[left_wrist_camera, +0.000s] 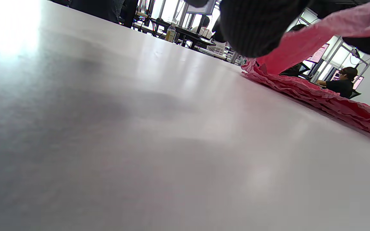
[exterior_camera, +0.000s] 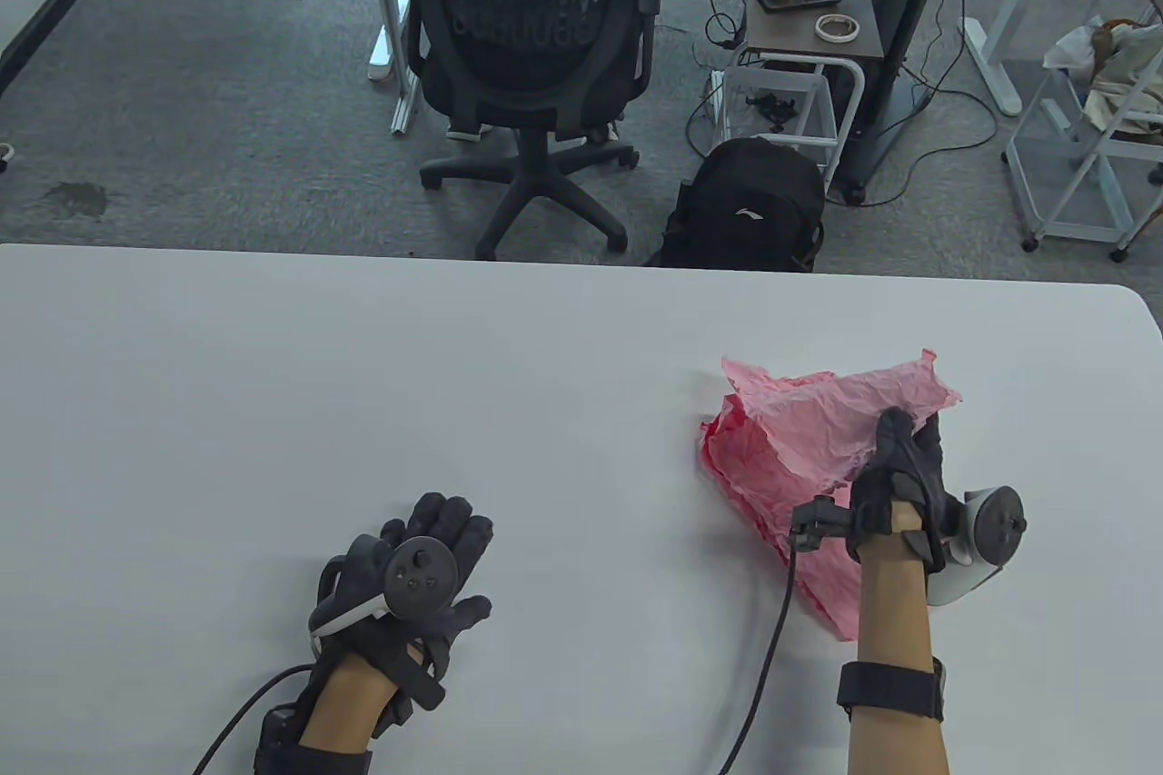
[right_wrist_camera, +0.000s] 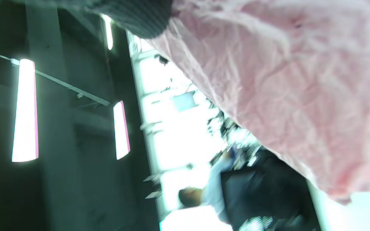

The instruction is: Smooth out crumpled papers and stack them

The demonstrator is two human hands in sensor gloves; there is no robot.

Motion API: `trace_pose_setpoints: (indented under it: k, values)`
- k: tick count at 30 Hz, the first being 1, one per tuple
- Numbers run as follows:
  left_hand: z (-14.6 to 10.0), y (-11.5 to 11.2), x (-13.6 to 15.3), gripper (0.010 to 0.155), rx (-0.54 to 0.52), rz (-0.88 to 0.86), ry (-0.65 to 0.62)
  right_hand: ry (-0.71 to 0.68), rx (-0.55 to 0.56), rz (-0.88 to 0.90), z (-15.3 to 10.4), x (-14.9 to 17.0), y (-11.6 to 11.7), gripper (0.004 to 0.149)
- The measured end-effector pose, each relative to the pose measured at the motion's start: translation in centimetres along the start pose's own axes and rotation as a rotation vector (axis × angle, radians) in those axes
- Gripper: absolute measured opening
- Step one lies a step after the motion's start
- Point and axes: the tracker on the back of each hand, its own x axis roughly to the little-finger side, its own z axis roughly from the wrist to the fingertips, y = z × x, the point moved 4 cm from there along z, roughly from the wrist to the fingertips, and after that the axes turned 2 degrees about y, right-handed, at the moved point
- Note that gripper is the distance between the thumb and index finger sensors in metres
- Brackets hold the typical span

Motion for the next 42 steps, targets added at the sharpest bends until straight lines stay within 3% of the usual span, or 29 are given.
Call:
trace_pose_setpoints:
  k: [2, 6, 8, 12, 16, 23, 26, 33, 35, 42]
  values:
    - [0.1, -0.2, -0.2, 0.083, 0.012, -0.007, -0.007, 0.058, 0.037, -0.12, -0.1, 1.0, -1.8, 0.054]
    - [0.1, -0.2, -0.6, 0.083, 0.012, -0.002, -0.018, 0.142, -0.069, -0.288, -1.0, 1.6, -3.3, 0.071]
    - [0.1, -0.2, -0.6, 0.083, 0.014, -0.006, -0.02, 0.102, -0.057, -0.366, -1.7, 0.7, -4.0, 0.076]
    - [0.0, 0.0, -0.5, 0.083, -0.004, -0.006, -0.016, -0.068, 0.111, -0.487, -3.8, -2.7, -5.4, 0.078]
    - [-0.3, 0.4, -0.5, 0.083, -0.044, -0.02, -0.018, -0.185, 0.156, -0.54, -5.6, -5.1, -5.2, 0.08]
    - [-0.9, 2.0, -0.8, 0.084, -0.2, -0.064, -0.046, -0.412, 0.039, -0.571, -7.2, -6.2, 0.4, 0.07]
    - [-1.4, 2.7, -0.5, 0.084, -0.273, -0.087, -0.052, -0.441, -0.016, -0.551, -7.4, -5.3, 2.9, 0.067]
    - [-2.5, 4.0, -0.1, 0.082, -0.448, -0.157, -0.069, -0.455, -0.266, -0.5, -9.1, -1.0, 8.9, 0.064]
    - [-2.5, 4.1, 0.0, 0.082, -0.46, -0.156, -0.074, -0.414, -0.337, -0.474, -9.5, 0.1, 10.0, 0.064]
    - [-2.2, 3.8, -0.2, 0.081, -0.438, -0.158, -0.08, -0.56, -0.475, -0.535, -12.7, 1.7, 12.0, 0.058]
